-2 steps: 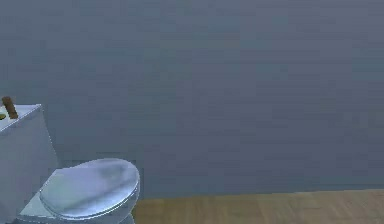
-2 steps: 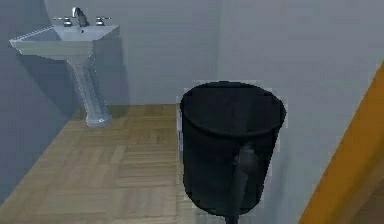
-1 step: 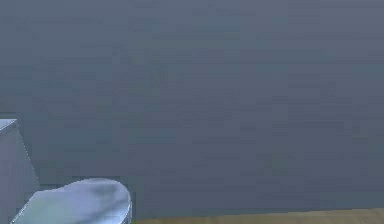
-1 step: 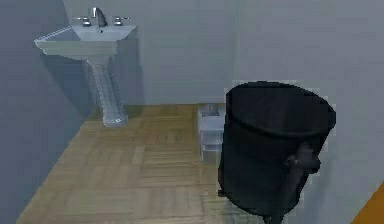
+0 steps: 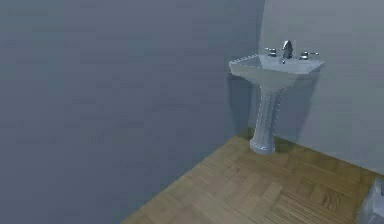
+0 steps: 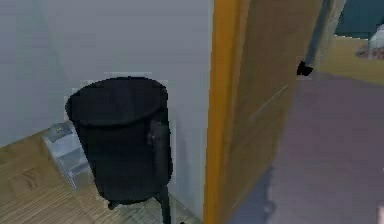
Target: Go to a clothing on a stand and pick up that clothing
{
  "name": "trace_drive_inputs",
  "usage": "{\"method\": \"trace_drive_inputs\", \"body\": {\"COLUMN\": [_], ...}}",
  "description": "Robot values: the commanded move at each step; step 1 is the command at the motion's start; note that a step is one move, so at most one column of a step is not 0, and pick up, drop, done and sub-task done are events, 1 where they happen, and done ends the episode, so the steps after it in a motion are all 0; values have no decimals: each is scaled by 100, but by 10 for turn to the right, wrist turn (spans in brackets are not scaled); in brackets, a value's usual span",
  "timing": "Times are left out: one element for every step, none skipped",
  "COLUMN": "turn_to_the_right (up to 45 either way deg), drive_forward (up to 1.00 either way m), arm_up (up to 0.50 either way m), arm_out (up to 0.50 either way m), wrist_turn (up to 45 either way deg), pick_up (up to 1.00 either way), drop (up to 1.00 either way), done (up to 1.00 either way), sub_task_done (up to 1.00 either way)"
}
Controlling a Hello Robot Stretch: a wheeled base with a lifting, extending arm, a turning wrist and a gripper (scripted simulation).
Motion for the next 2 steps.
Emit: {"method": "trace_drive_inputs", "body": {"turn_to_the_right": [300,0], "drive_forward": [0,35], "arm_up": [0,0], "arm_out": [0,0], "wrist_turn": [0,0], "pick_up": [0,0], "drop": [0,0], "done": [0,0], "sub_task_done": [0,0]}}
